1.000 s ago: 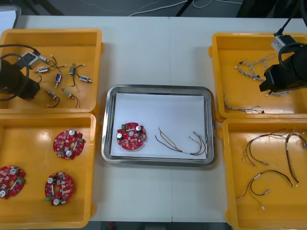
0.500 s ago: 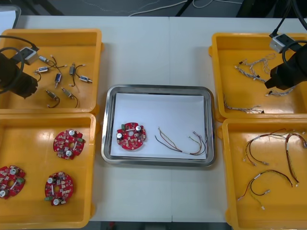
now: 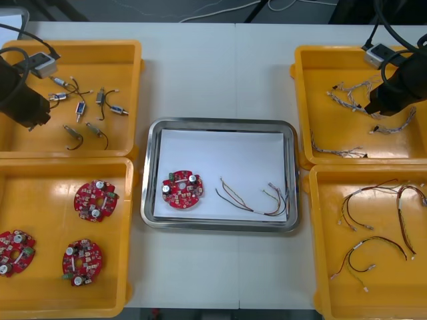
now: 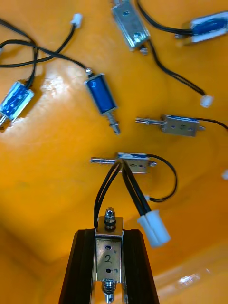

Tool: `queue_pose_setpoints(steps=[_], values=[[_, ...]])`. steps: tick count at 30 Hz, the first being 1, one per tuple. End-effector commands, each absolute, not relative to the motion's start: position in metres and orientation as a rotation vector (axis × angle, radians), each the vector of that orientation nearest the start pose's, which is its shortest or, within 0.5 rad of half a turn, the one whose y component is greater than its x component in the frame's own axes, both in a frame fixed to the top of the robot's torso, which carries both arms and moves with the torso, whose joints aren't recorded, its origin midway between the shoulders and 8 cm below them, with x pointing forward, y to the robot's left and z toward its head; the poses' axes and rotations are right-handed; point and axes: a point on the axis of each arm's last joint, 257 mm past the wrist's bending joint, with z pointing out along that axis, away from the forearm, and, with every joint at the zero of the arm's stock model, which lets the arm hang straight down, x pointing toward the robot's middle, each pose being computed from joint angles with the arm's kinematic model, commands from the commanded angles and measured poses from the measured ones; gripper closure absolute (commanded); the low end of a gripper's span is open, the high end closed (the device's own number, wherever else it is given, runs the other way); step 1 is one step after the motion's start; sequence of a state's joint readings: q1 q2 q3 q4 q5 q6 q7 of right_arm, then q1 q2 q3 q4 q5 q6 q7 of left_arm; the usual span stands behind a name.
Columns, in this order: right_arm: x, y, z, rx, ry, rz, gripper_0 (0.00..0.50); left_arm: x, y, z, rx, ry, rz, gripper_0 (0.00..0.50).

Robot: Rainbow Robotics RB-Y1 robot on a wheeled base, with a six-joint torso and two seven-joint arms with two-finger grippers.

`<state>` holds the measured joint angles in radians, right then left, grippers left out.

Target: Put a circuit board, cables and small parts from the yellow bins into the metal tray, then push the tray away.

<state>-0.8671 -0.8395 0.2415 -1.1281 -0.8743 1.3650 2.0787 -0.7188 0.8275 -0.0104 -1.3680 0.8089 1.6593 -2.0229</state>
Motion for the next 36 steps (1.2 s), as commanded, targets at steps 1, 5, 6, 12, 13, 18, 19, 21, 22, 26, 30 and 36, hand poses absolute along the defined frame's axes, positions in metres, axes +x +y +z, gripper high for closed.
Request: queue_pose_setpoints(steps=[1,5,6,12,13,18,19,21,22,26,30,36], values=[[0.609,-0.386,-0.12,-0.886,2.372,-0.294,0.0,0.527,0.374,-0.099,0.542,2.584,0.109,0.5],[0.614,-0.39,-0.121,-0.933,2.342,-0.325,0.0,0.516,0.361,-0.09,0.493,2.605,0.094,0.5],[0.615,-0.391,-0.122,-0.94,2.339,-0.33,0.0,0.514,0.359,-0.089,0.487,2.608,0.09,0.5],[0.62,-0.393,-0.128,-0.963,2.332,-0.35,0.0,0.499,0.335,-0.082,0.424,2.63,0.053,0.5],[0.62,-0.392,-0.129,-0.965,2.334,-0.347,0.0,0.498,0.332,-0.081,0.416,2.63,0.047,0.5],[0.621,-0.391,-0.137,-0.972,2.356,-0.344,0.0,0.49,0.307,-0.079,0.341,2.634,-0.007,0.5],[0.622,-0.39,-0.138,-0.971,2.358,-0.342,0.0,0.49,0.303,-0.079,0.336,2.634,-0.009,0.5],[0.623,-0.388,-0.142,-0.974,2.361,-0.34,0.0,0.488,0.292,-0.079,0.313,2.627,-0.005,0.5],[0.623,-0.388,-0.142,-0.976,2.359,-0.34,0.0,0.488,0.29,-0.079,0.304,2.624,-0.005,0.5],[0.627,-0.384,-0.149,-0.989,2.35,-0.357,0.0,0.484,0.273,-0.081,0.242,2.624,-0.017,0.5],[0.63,-0.378,-0.155,-0.997,2.339,-0.365,0.0,0.48,0.255,-0.086,0.199,2.62,-0.015,0.5],[0.632,-0.367,-0.164,-0.995,2.342,-0.333,0.0,0.474,0.229,-0.098,0.153,2.607,0.015,0.5]])
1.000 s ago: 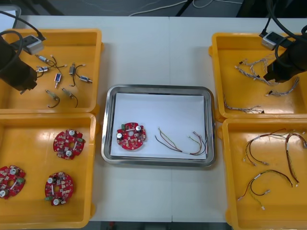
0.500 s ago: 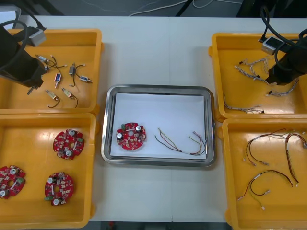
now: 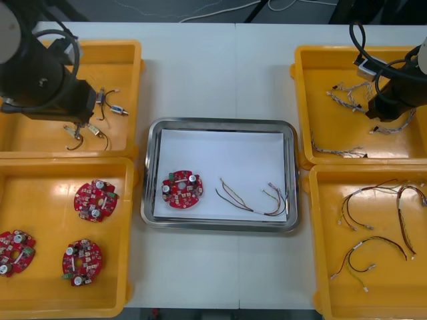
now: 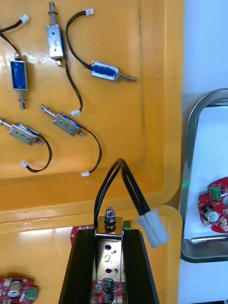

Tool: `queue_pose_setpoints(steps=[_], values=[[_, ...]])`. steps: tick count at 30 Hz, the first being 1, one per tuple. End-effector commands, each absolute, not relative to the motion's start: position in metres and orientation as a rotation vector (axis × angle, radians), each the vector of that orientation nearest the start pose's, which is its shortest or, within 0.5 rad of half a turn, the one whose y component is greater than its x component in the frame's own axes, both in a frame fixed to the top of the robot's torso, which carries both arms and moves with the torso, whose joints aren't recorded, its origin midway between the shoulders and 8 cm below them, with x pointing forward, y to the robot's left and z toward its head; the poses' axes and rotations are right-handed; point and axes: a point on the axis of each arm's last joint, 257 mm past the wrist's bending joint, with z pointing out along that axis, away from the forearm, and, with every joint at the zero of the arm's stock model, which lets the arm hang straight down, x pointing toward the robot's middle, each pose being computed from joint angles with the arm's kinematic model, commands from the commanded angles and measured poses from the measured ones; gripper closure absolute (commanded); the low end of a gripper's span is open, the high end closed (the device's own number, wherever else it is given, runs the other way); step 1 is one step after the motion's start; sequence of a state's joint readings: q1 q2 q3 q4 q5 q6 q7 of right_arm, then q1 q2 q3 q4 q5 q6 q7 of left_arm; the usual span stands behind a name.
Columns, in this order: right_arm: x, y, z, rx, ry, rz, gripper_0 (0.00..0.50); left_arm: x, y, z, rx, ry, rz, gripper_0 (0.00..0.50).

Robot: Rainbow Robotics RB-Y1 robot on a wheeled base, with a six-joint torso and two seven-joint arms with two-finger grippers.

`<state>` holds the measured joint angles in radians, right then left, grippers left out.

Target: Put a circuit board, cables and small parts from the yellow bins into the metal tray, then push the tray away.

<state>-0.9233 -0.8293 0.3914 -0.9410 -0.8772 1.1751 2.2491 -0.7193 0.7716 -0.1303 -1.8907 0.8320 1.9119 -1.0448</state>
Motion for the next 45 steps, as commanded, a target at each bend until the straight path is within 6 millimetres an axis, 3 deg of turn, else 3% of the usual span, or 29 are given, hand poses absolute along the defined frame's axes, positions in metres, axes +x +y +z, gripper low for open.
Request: queue_pose_setpoints(steps=[1,10,16,31,45], values=[[0.632,-0.364,-0.166,-0.996,2.344,-0.323,0.0,0.473,0.222,-0.1,0.149,2.608,0.011,0.5],[0.631,-0.35,-0.176,-0.991,2.353,-0.276,0.0,0.471,0.176,-0.118,0.099,2.574,-0.01,0.5],[0.629,-0.351,-0.182,-0.975,2.372,-0.261,0.0,0.477,0.151,-0.13,0.076,2.544,-0.013,0.5],[0.622,-0.35,-0.192,-0.954,2.403,-0.21,0.0,0.492,0.123,-0.157,0.068,2.522,-0.025,0.5],[0.621,-0.341,-0.191,-0.922,2.407,-0.153,0.0,0.499,0.11,-0.177,0.058,2.494,-0.025,0.5]])
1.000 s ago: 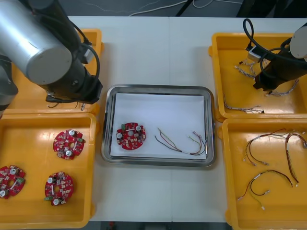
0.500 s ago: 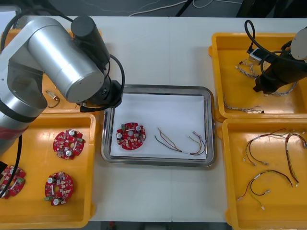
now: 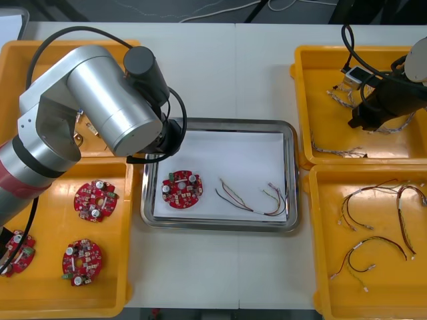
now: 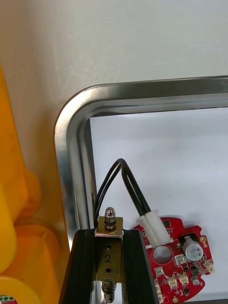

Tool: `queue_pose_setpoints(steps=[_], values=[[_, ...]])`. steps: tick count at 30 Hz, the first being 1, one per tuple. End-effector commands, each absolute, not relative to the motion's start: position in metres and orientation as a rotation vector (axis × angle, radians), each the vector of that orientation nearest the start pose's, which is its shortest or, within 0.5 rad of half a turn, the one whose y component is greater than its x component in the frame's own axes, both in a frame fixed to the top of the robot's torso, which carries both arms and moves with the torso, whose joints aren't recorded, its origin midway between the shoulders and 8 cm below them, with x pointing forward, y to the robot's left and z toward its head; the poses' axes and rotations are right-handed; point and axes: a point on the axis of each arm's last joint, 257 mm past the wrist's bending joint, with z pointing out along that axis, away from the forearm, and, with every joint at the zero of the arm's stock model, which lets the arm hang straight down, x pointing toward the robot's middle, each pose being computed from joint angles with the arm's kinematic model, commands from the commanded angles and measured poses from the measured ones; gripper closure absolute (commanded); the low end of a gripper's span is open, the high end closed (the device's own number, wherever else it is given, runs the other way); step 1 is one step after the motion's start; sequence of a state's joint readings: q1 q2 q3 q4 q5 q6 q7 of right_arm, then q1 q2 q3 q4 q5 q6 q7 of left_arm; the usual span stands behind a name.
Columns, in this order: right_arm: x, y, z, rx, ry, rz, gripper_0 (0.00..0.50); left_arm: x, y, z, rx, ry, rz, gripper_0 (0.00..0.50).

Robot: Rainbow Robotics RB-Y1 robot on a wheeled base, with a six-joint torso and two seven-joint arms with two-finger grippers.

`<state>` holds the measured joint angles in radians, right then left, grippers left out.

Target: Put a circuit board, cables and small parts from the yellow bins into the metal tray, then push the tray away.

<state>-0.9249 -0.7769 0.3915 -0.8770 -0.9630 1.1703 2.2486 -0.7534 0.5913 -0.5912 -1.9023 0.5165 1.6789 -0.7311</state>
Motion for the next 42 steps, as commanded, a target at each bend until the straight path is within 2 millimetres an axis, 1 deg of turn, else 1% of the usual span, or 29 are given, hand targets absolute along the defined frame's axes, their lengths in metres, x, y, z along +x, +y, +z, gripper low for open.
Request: queue_pose_setpoints(steps=[1,6,7,9,10,11,12,13,14,16,22,27,30,31,32,34,39,40,42], values=[[0.621,-0.341,-0.192,-0.919,2.408,-0.15,0.0,0.5,0.109,-0.18,0.058,2.489,-0.027,0.5],[0.62,-0.339,-0.192,-0.91,2.413,-0.132,0.003,0.503,0.103,-0.188,0.066,2.478,-0.037,0.5],[0.62,-0.337,-0.192,-0.909,2.411,-0.126,0.007,0.505,0.102,-0.189,0.065,2.472,-0.039,0.5],[0.618,-0.338,-0.193,-0.91,2.42,-0.125,0.032,0.507,0.1,-0.192,0.067,2.465,-0.038,0.5],[0.618,-0.338,-0.193,-0.91,2.424,-0.125,0.07,0.508,0.099,-0.195,0.067,2.463,-0.041,0.5],[0.617,-0.339,-0.194,-0.909,2.429,-0.123,0.123,0.509,0.099,-0.197,0.066,2.461,-0.04,0.5],[0.617,-0.339,-0.194,-0.908,2.429,-0.125,0.149,0.509,0.099,-0.198,0.067,2.46,-0.038,0.5],[0.617,-0.339,-0.194,-0.909,2.429,-0.125,0.245,0.51,0.098,-0.2,0.063,2.458,-0.038,0.5],[0.617,-0.339,-0.194,-0.91,2.429,-0.127,0.372,0.511,0.098,-0.202,0.061,2.457,-0.035,0.5],[0.617,-0.339,-0.194,-0.908,2.43,-0.126,0.5,0.513,0.098,-0.202,0.06,2.451,-0.031,0.5],[0.617,-0.341,-0.194,-0.896,2.434,-0.127,0.5,0.517,0.096,-0.201,0.037,2.451,-0.028,0.5],[0.619,-0.348,-0.185,-0.876,2.425,-0.135,0.5,0.525,0.09,-0.199,0.015,2.448,-0.024,0.5],[0.62,-0.356,-0.17,-0.878,2.406,-0.161,0.5,0.531,0.088,-0.199,0.003,2.443,-0.029,0.5],[0.62,-0.356,-0.166,-0.884,2.401,-0.165,0.5,0.532,0.087,-0.198,0.0,2.441,-0.03,0.5],[0.618,-0.361,-0.158,-0.887,2.399,-0.173,0.5,0.533,0.087,-0.199,-0.002,2.439,-0.03,0.5],[0.614,-0.363,-0.148,-0.889,2.4,-0.168,0.5,0.534,0.087,-0.199,-0.005,2.438,-0.027,0.5],[0.597,-0.367,-0.116,-0.877,2.421,-0.106,0.5,0.535,0.084,-0.203,-0.009,2.438,-0.021,0.5],[0.595,-0.367,-0.114,-0.875,2.424,-0.097,0.5,0.536,0.084,-0.203,-0.009,2.437,-0.019,0.5],[0.589,-0.367,-0.102,-0.872,2.426,-0.073,0.5,0.536,0.082,-0.202,-0.008,2.435,-0.02,0.5]])
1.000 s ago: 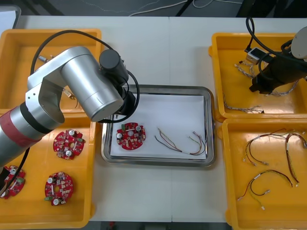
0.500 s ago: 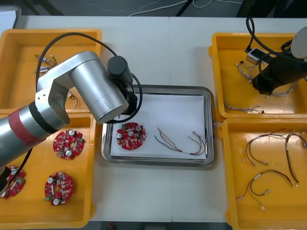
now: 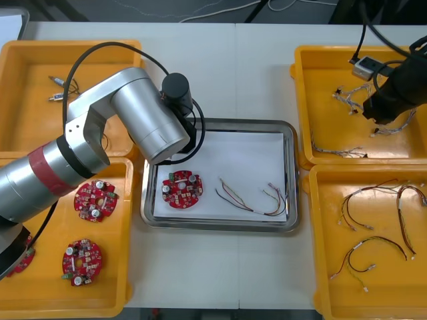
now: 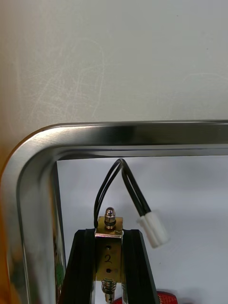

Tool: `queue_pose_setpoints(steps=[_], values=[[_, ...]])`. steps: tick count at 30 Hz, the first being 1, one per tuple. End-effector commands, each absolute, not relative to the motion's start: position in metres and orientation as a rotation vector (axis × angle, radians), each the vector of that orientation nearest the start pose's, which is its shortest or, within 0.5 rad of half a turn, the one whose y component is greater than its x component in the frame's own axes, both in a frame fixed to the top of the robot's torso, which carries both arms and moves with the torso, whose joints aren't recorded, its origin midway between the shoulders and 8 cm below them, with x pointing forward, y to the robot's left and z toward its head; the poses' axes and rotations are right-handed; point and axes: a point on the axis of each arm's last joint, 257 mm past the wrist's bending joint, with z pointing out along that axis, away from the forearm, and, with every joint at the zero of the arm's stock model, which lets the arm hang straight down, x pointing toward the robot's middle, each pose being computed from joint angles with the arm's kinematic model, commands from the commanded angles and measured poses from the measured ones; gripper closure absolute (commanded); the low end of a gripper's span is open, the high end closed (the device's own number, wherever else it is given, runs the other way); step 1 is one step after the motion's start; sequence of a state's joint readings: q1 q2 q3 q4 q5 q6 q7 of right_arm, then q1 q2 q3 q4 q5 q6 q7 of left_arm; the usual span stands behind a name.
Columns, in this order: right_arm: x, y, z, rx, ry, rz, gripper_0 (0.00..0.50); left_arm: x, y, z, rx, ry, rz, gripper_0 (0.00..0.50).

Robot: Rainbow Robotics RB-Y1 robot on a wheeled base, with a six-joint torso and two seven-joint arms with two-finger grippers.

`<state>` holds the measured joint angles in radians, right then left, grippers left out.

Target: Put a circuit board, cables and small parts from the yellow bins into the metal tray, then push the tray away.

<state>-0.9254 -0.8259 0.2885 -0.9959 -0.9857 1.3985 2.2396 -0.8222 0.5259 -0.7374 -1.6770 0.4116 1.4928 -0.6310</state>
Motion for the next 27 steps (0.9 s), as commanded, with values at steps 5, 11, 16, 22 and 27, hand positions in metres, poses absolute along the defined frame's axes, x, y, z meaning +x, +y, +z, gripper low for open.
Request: queue_pose_setpoints(steps=[5,11,16,22,27], values=[[0.576,-0.368,-0.082,-0.887,2.431,-0.055,0.5,0.535,0.083,-0.205,-0.006,2.438,-0.015,0.5],[0.556,-0.37,-0.067,-0.902,2.46,-0.026,0.5,0.536,0.084,-0.205,-0.007,2.438,-0.01,0.5],[0.542,-0.372,-0.057,-0.925,2.481,-0.025,0.5,0.537,0.087,-0.207,-0.012,2.437,0.002,0.5],[0.526,-0.379,-0.048,-0.926,2.518,-0.036,0.5,0.538,0.089,-0.211,-0.011,2.435,0.003,0.5],[0.516,-0.386,-0.041,-0.909,2.545,-0.064,0.5,0.538,0.089,-0.212,-0.012,2.436,0.003,0.5]])
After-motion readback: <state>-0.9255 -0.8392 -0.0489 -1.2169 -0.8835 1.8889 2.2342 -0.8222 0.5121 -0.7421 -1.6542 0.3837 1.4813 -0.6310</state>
